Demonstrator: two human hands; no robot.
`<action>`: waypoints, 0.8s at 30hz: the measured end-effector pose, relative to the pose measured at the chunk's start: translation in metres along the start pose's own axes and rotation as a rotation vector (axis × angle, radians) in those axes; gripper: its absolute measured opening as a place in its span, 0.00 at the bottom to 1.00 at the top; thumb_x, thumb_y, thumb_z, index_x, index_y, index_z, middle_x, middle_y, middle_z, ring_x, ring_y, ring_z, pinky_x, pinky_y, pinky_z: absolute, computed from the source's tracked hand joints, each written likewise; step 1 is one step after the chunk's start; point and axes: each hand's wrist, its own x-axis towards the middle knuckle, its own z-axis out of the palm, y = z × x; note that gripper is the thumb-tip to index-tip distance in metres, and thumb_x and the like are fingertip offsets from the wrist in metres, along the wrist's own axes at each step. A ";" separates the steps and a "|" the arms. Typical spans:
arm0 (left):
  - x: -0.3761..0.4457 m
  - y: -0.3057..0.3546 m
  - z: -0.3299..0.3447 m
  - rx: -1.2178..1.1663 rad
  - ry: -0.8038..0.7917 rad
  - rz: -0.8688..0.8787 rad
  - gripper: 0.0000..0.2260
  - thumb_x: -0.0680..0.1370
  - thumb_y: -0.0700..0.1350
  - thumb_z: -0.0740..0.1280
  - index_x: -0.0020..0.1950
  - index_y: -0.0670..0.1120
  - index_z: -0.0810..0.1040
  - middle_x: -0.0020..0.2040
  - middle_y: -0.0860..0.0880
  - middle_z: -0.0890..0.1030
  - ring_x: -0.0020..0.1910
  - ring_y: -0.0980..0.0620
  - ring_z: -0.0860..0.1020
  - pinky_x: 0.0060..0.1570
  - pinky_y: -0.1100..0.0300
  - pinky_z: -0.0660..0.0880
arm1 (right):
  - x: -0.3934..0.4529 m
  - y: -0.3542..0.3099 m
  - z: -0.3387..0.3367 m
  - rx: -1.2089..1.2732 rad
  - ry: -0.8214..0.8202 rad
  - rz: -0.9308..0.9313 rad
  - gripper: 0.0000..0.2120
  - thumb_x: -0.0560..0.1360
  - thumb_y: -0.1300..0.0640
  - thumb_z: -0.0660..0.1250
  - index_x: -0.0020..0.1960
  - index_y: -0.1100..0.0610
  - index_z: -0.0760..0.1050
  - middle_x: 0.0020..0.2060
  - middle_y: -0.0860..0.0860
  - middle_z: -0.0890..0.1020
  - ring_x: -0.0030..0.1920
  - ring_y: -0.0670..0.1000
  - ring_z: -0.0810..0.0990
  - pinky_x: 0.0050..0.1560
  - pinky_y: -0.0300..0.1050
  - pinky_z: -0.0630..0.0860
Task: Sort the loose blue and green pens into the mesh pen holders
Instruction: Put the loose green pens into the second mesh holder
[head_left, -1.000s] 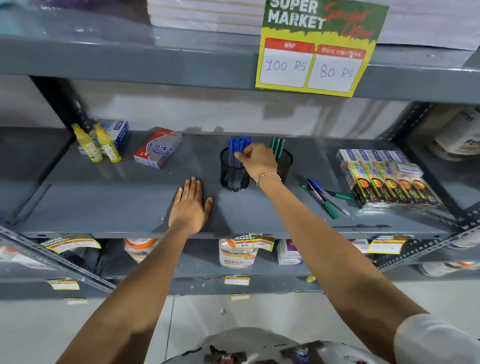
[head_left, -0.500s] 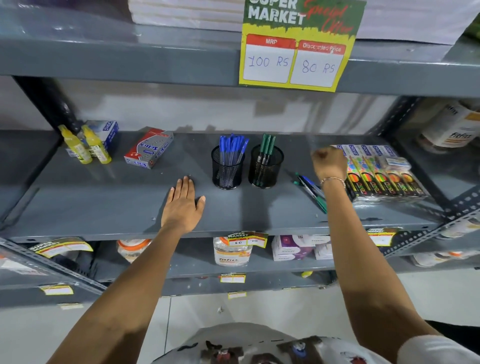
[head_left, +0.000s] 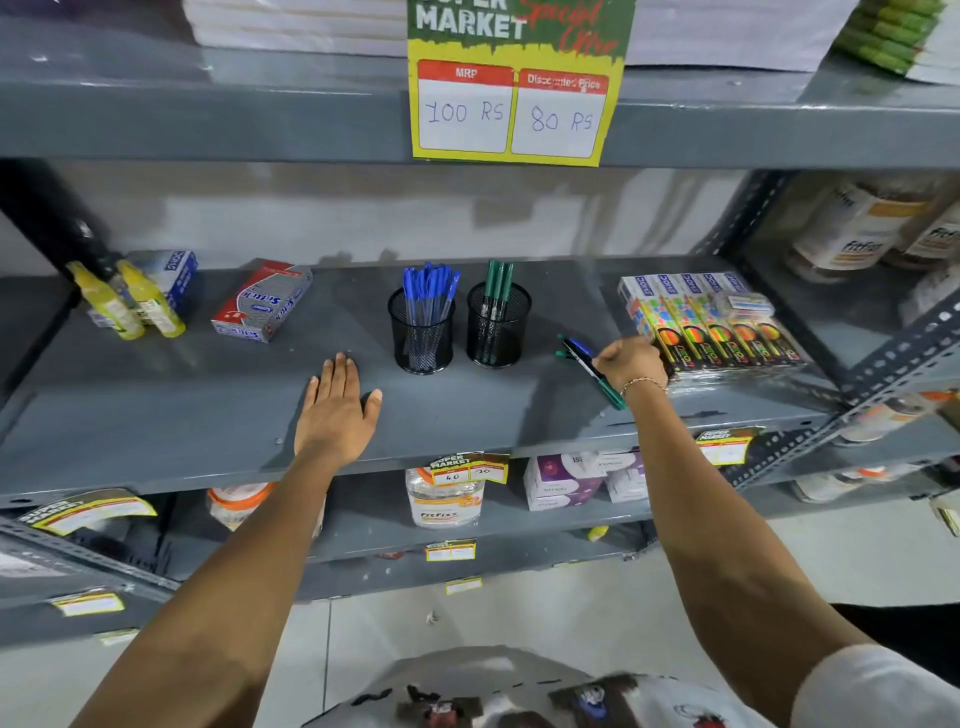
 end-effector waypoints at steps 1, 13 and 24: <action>0.000 0.000 0.000 -0.002 0.001 -0.002 0.30 0.81 0.56 0.45 0.77 0.39 0.46 0.79 0.42 0.48 0.78 0.46 0.47 0.74 0.53 0.42 | 0.000 0.000 -0.001 -0.020 -0.016 -0.009 0.08 0.73 0.54 0.68 0.50 0.57 0.81 0.50 0.59 0.83 0.50 0.60 0.81 0.49 0.47 0.77; -0.001 0.001 -0.001 0.019 -0.018 -0.010 0.30 0.81 0.57 0.43 0.77 0.40 0.43 0.79 0.43 0.46 0.78 0.47 0.45 0.75 0.52 0.41 | 0.011 -0.033 -0.017 0.104 0.137 -0.124 0.08 0.77 0.62 0.59 0.54 0.59 0.73 0.53 0.58 0.80 0.52 0.58 0.78 0.51 0.49 0.74; 0.000 -0.001 0.001 0.008 0.008 0.000 0.31 0.81 0.58 0.44 0.77 0.40 0.45 0.79 0.43 0.48 0.78 0.46 0.45 0.75 0.52 0.42 | -0.039 -0.164 0.000 0.657 0.052 -0.476 0.09 0.75 0.68 0.55 0.46 0.55 0.67 0.35 0.48 0.76 0.36 0.46 0.74 0.32 0.25 0.69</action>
